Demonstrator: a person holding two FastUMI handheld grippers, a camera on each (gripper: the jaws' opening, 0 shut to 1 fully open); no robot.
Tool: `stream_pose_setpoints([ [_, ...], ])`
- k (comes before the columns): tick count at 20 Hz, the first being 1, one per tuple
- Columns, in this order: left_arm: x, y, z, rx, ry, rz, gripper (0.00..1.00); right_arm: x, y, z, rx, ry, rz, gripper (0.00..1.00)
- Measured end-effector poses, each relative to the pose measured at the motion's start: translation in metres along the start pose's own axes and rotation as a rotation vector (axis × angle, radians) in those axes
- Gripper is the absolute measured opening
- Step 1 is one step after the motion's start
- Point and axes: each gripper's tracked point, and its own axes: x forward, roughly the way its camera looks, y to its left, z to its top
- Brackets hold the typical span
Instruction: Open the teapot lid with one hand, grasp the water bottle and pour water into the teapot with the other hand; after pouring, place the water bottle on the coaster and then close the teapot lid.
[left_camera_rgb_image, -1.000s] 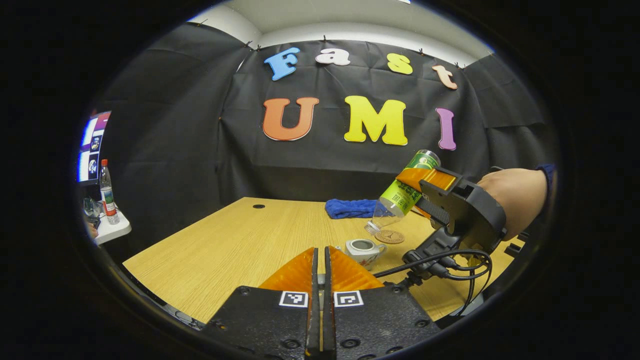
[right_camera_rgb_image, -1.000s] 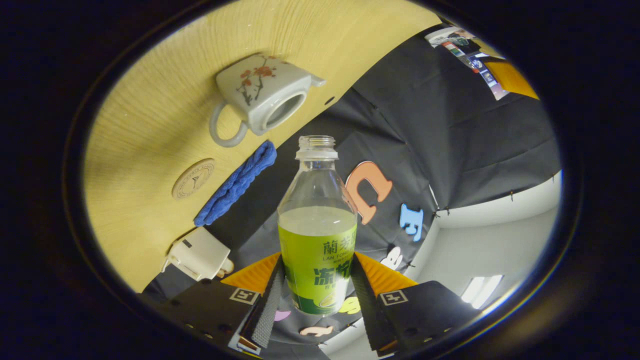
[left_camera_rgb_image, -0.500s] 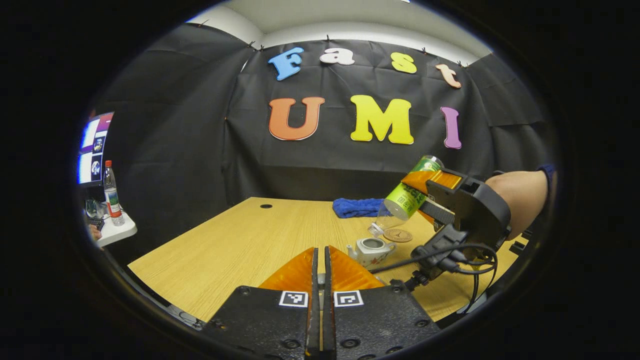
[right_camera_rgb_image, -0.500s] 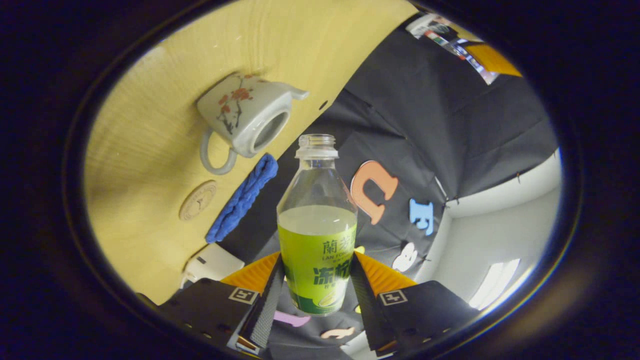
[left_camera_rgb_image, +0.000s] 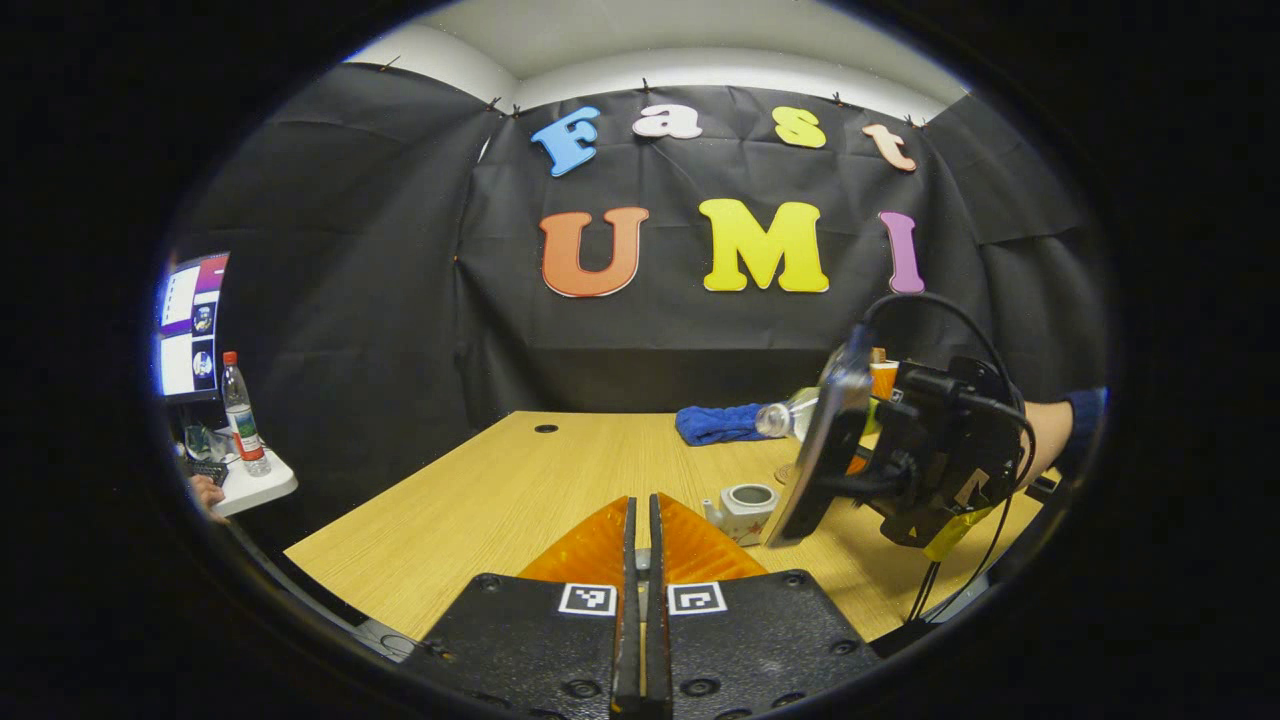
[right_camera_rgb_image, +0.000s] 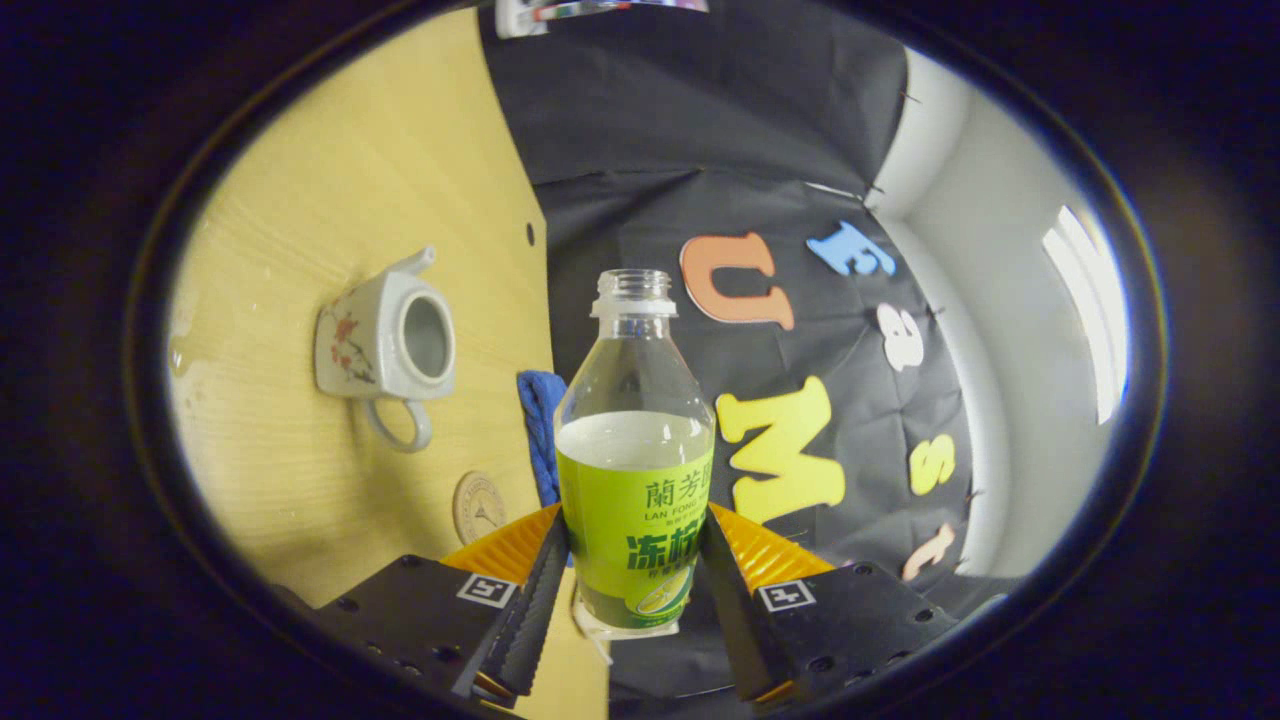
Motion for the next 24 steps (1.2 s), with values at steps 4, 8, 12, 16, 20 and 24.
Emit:
stream_pose_setpoints([
  [4, 0.004, 0.002, -0.005, -0.044, 0.015, 0.017, 0.05, 0.002, 0.001, -0.015, 0.361, 0.024, 0.018, 0.75],
  [8, 0.006, -0.001, -0.007, -0.086, 0.009, 0.010, 0.05, 0.004, -0.008, -0.027, 0.611, 0.045, 0.032, 0.72],
  [12, 0.007, -0.003, -0.006, -0.080, 0.006, 0.016, 0.05, 0.006, -0.021, -0.029, 0.862, 0.048, 0.067, 0.70],
  [16, 0.004, -0.005, -0.002, -0.083, -0.007, 0.019, 0.05, 0.034, -0.025, -0.034, 1.071, 0.104, 0.192, 0.72],
  [20, 0.004, -0.009, -0.001, -0.090, -0.020, 0.012, 0.05, 0.065, -0.013, -0.030, 1.219, 0.121, 0.301, 0.75],
  [24, 0.010, -0.007, -0.010, -0.091, -0.003, 0.016, 0.05, 0.090, 0.011, -0.037, 1.216, 0.145, 0.315, 0.72],
])
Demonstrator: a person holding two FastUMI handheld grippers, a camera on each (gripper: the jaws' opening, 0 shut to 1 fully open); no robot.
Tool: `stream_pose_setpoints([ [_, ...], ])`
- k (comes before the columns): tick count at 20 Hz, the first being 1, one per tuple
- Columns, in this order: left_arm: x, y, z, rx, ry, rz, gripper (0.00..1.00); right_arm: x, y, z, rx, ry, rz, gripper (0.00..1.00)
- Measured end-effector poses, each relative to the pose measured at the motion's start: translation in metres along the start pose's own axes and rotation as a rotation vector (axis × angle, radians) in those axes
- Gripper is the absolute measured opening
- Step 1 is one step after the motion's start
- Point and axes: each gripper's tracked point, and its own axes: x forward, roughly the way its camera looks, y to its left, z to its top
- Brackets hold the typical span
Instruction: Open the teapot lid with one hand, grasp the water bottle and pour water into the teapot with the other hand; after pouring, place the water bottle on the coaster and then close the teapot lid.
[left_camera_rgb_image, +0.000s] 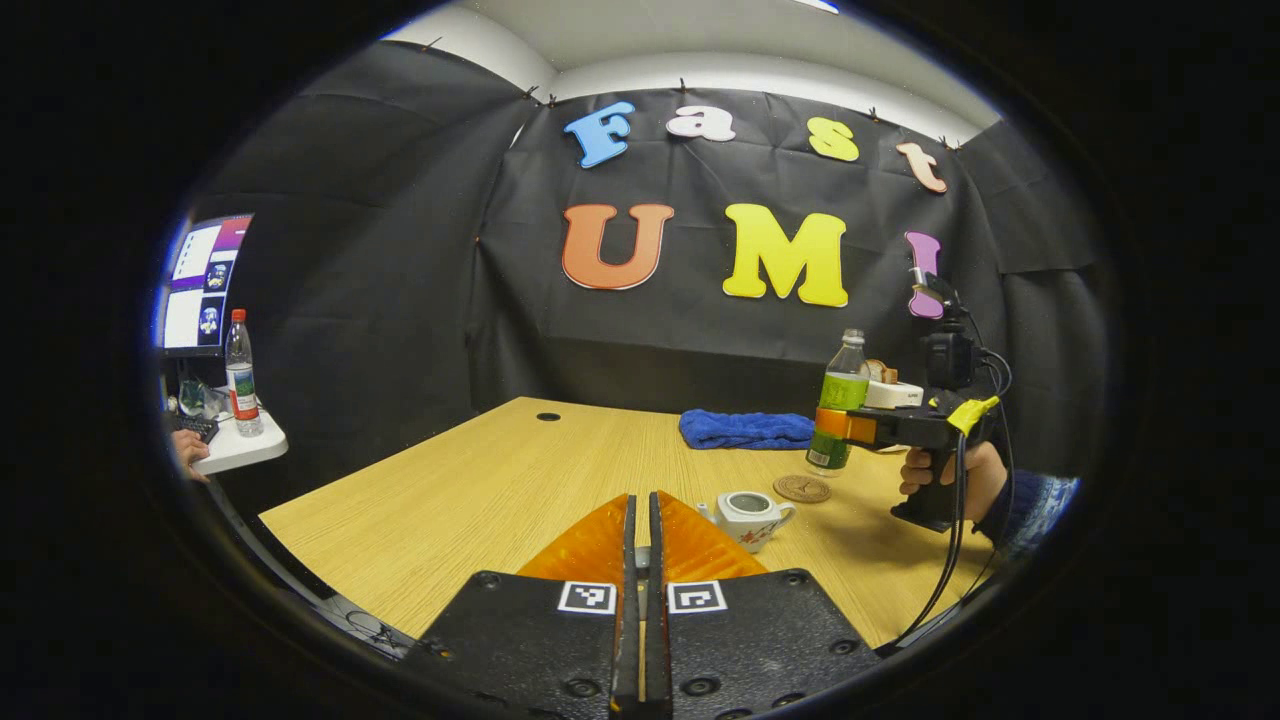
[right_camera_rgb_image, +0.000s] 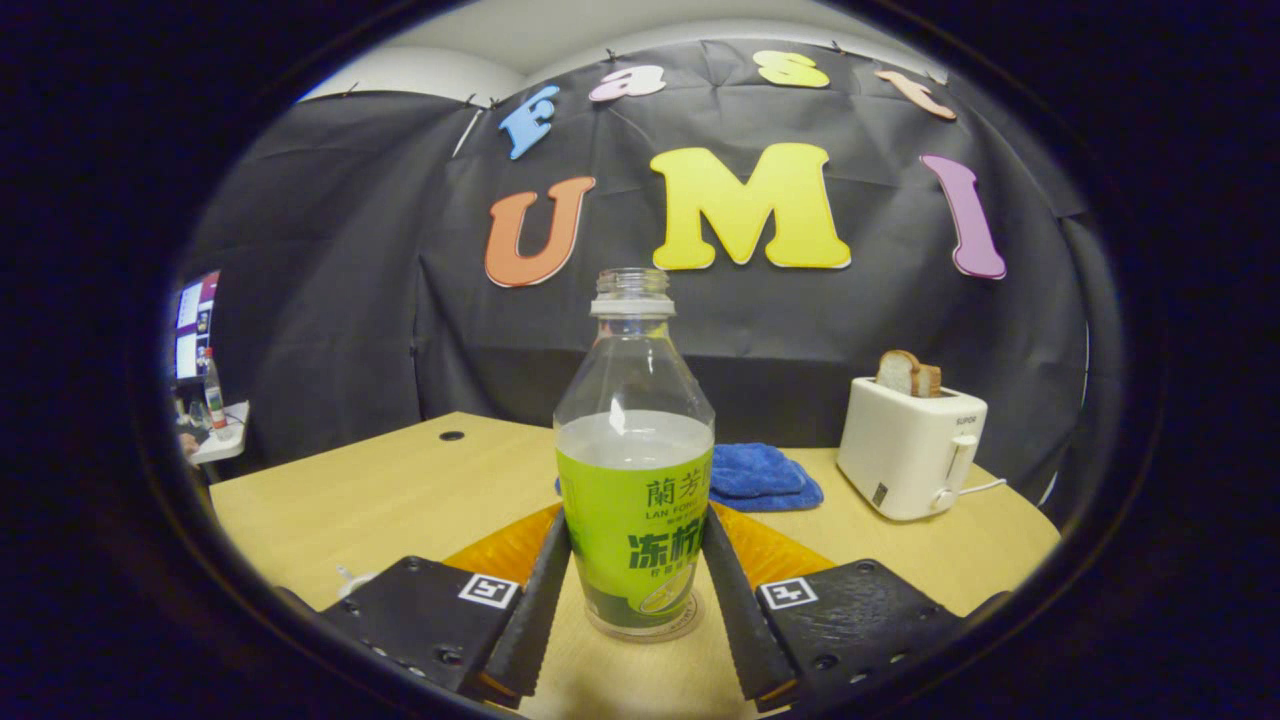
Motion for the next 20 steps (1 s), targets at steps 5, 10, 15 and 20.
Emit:
stream_pose_setpoints([
  [5, 0.007, 0.002, -0.011, -0.003, 0.022, 0.007, 0.05, 0.023, -0.001, -0.022, 0.011, 0.038, 0.009, 0.72],
  [10, 0.013, -0.004, -0.022, 0.008, 0.046, 0.008, 0.05, 0.019, -0.002, -0.018, -0.015, 0.010, 0.013, 0.78],
  [15, 0.023, -0.017, -0.024, 0.048, 0.059, 0.023, 0.05, -0.021, -0.010, -0.016, 0.021, 0.001, 0.030, 0.95],
  [20, 0.040, -0.041, -0.012, 0.075, 0.054, 0.016, 0.05, -0.084, -0.036, -0.030, 0.155, 0.015, 0.064, 0.97],
])
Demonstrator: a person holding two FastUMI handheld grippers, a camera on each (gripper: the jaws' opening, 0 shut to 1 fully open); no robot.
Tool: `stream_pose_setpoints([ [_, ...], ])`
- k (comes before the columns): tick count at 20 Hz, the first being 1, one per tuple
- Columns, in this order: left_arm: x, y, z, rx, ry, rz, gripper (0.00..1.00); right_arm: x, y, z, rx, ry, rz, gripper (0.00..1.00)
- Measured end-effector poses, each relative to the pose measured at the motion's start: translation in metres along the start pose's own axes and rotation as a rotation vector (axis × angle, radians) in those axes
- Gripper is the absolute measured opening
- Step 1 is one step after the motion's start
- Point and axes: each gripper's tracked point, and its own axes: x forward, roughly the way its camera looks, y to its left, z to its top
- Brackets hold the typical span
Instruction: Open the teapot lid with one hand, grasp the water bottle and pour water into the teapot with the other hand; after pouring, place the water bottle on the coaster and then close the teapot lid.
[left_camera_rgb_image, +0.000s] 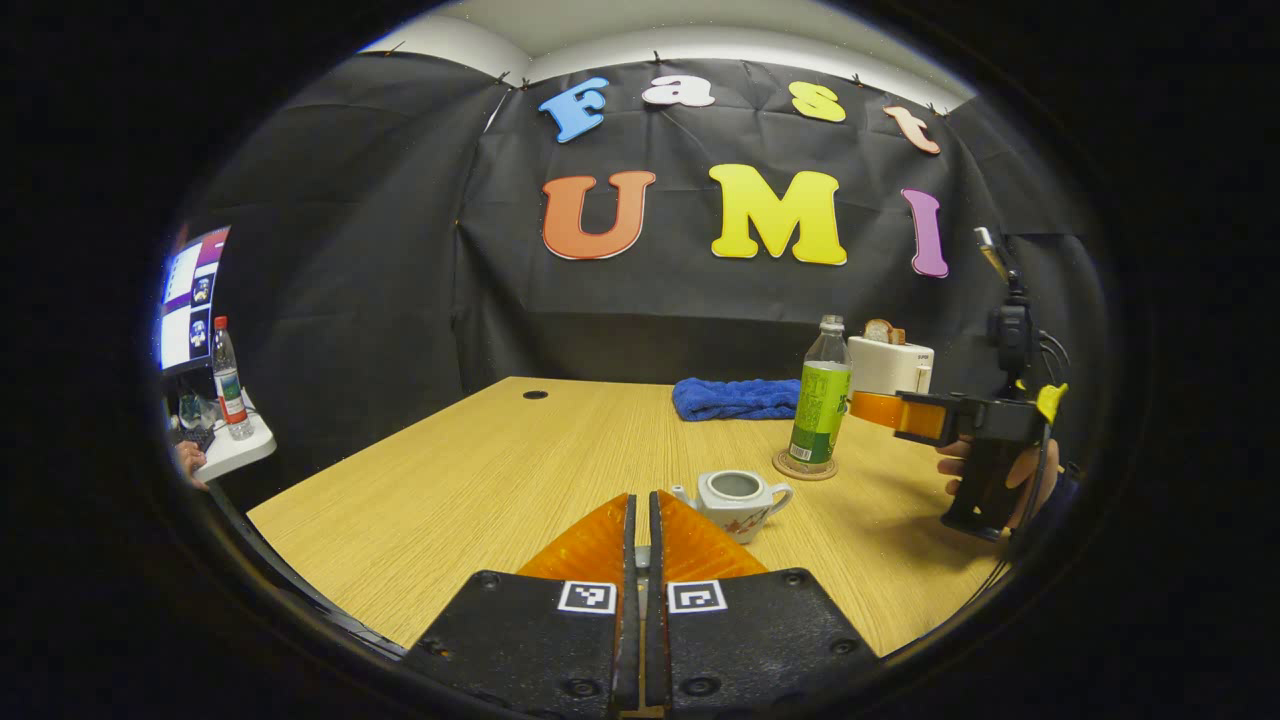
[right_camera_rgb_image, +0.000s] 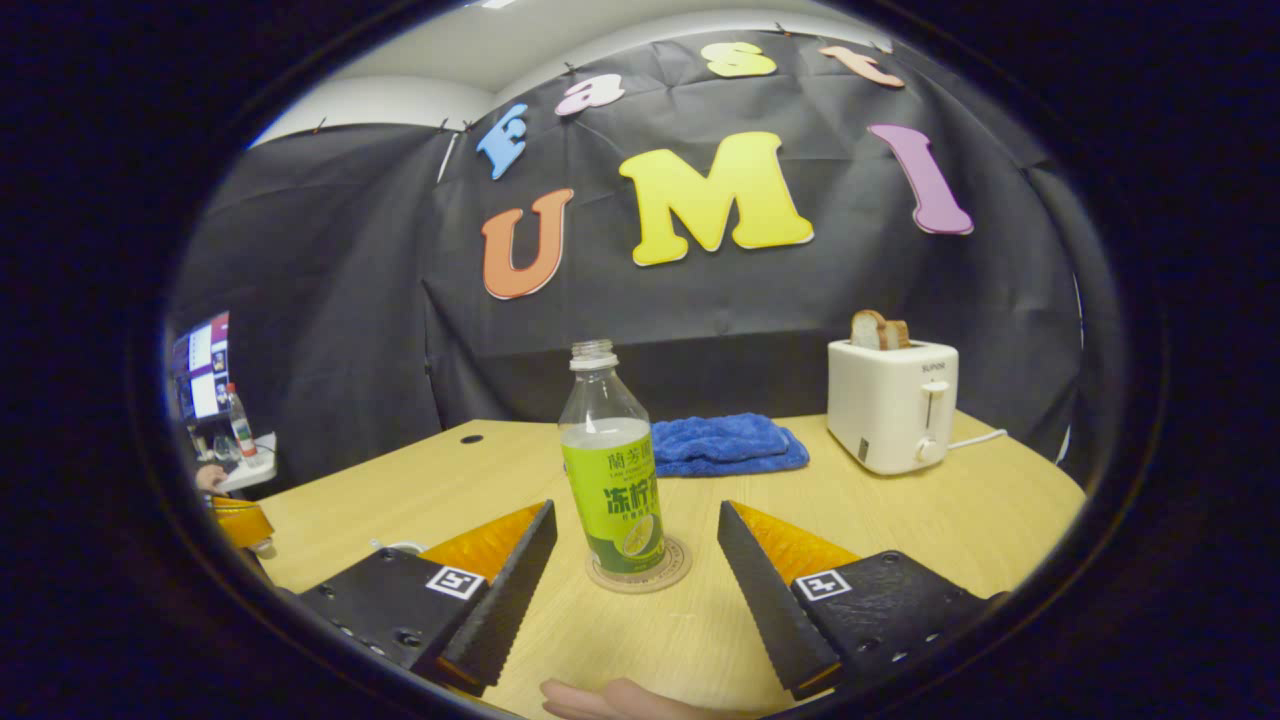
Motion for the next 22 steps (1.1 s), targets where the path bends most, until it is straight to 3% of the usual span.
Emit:
stream_pose_setpoints([
  [7, 0.043, -0.043, 0.038, -0.021, -0.081, -0.084, 0.05, -0.056, -0.068, -0.026, 0.103, 0.023, -0.067, 0.96],
  [9, 0.060, -0.052, 0.039, -0.024, -0.089, -0.104, 0.06, -0.068, -0.090, -0.030, 0.062, 0.008, -0.127, 0.93],
  [12, 0.086, -0.058, 0.022, -0.016, -0.042, -0.092, 0.06, -0.084, -0.106, -0.033, -0.014, -0.022, -0.173, 0.96],
  [16, 0.102, -0.072, 0.006, -0.009, -0.014, -0.103, 0.06, -0.099, -0.105, -0.029, -0.066, -0.076, -0.160, 0.96],
  [22, 0.118, -0.061, -0.004, -0.009, -0.001, -0.059, 0.06, -0.107, -0.086, -0.016, -0.126, -0.126, -0.098, 0.96],
])
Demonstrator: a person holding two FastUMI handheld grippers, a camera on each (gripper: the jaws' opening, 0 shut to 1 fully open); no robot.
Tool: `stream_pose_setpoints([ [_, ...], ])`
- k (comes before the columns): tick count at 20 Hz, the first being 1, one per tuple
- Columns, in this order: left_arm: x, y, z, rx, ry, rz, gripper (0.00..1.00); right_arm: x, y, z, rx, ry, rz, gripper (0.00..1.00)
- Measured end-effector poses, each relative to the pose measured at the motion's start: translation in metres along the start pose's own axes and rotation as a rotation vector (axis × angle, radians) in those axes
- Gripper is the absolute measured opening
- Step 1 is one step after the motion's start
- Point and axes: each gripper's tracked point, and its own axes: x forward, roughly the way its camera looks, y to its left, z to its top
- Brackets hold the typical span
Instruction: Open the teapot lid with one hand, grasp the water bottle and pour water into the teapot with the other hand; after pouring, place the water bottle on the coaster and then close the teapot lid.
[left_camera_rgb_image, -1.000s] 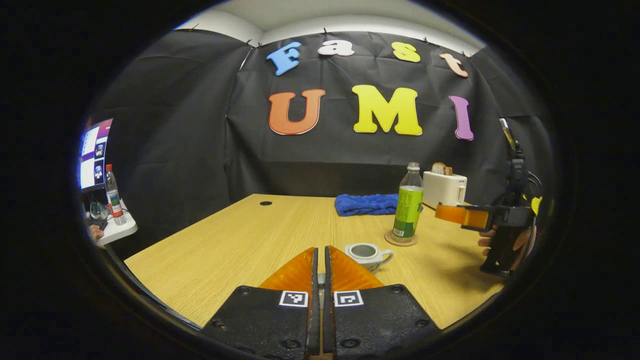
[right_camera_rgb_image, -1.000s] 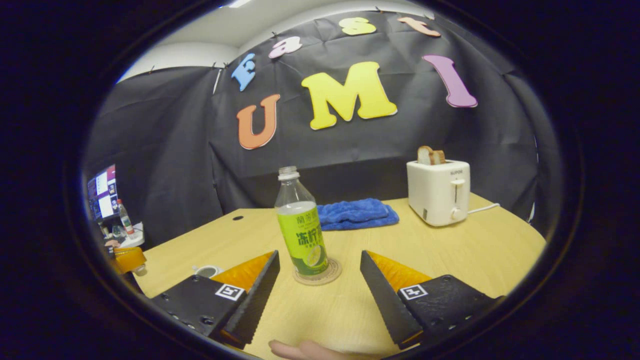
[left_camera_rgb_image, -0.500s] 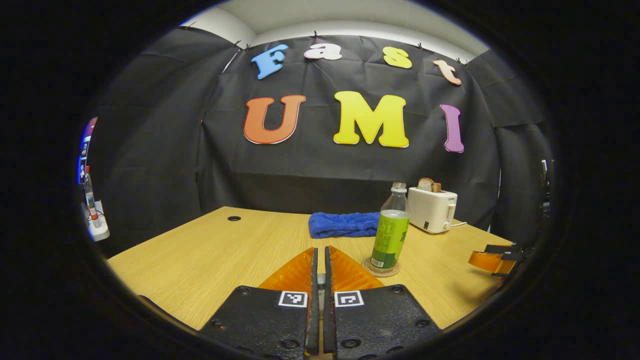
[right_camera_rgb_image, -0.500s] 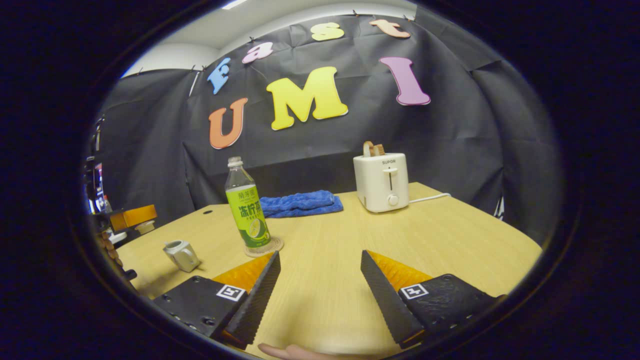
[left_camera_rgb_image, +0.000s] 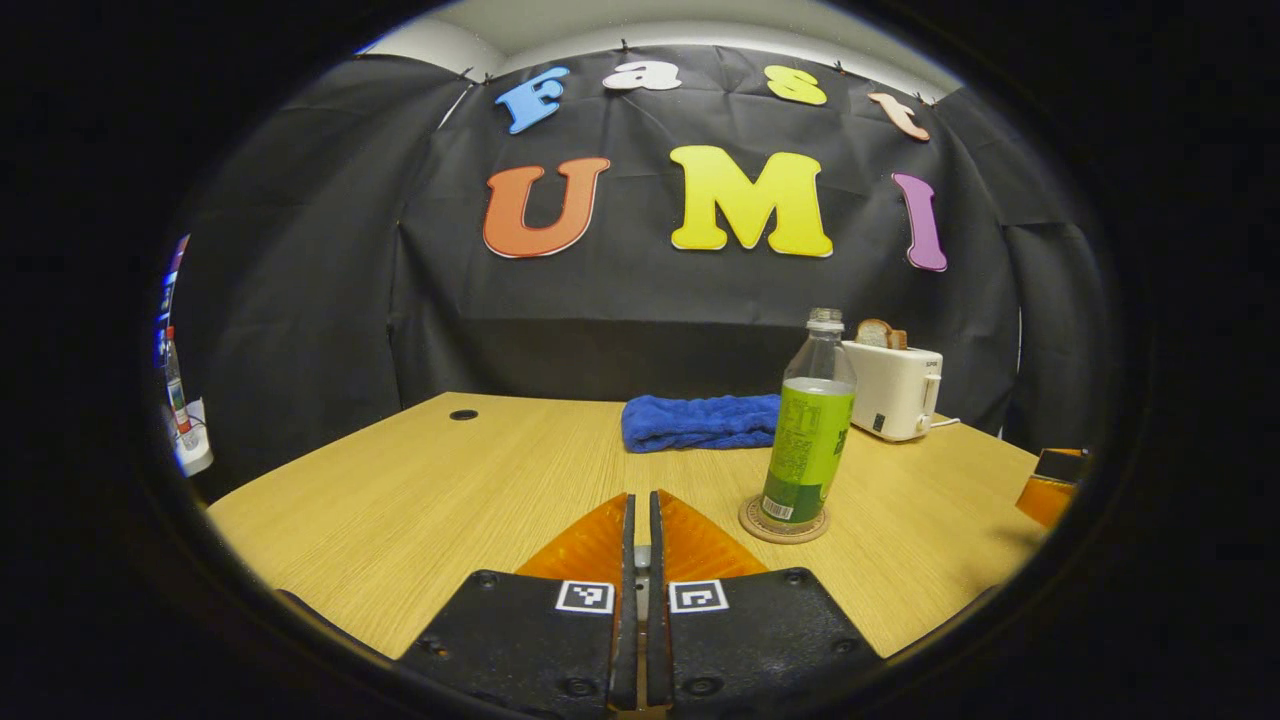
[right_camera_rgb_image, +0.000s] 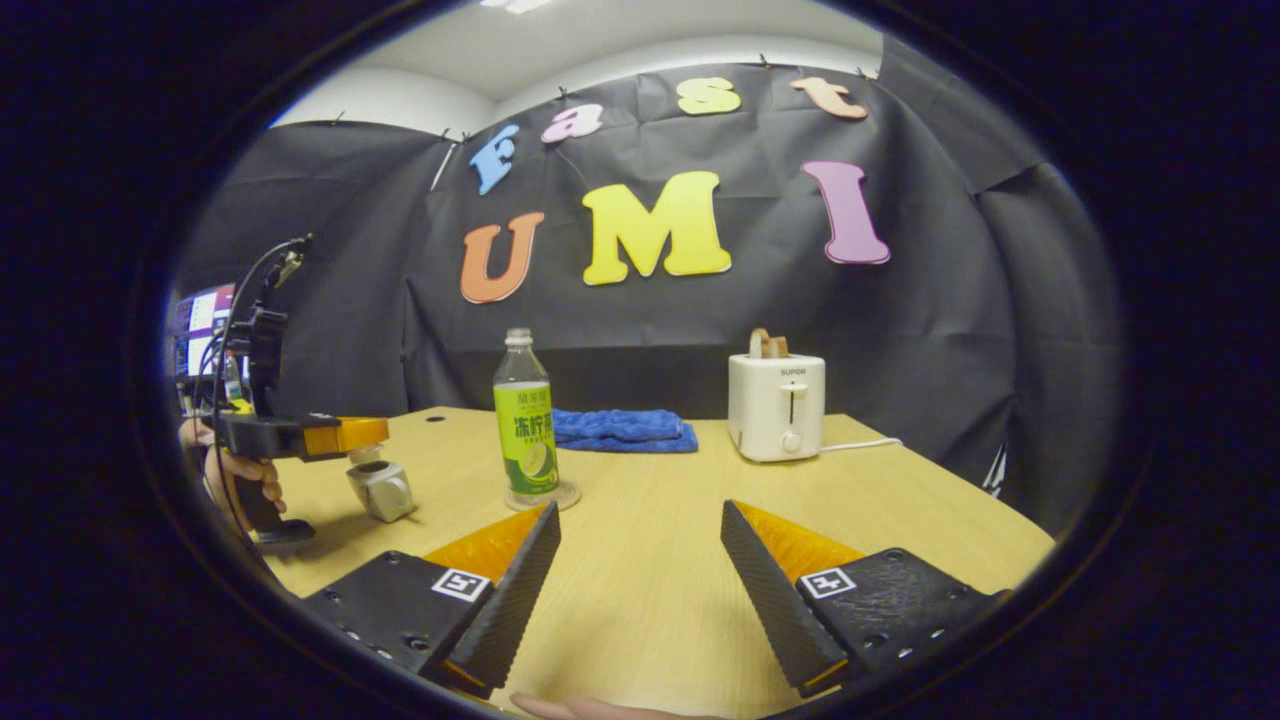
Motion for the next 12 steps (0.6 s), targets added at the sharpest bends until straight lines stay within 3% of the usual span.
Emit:
stream_pose_setpoints([
  [5, 0.005, -0.005, -0.010, 0.004, 0.027, -0.017, 0.06, -0.006, 0.024, 0.008, -0.012, -0.029, 0.074, 0.96],
  [12, 0.008, -0.009, -0.016, 0.008, 0.048, -0.017, 0.08, -0.018, 0.039, 0.008, -0.039, -0.018, 0.095, 0.96],
])
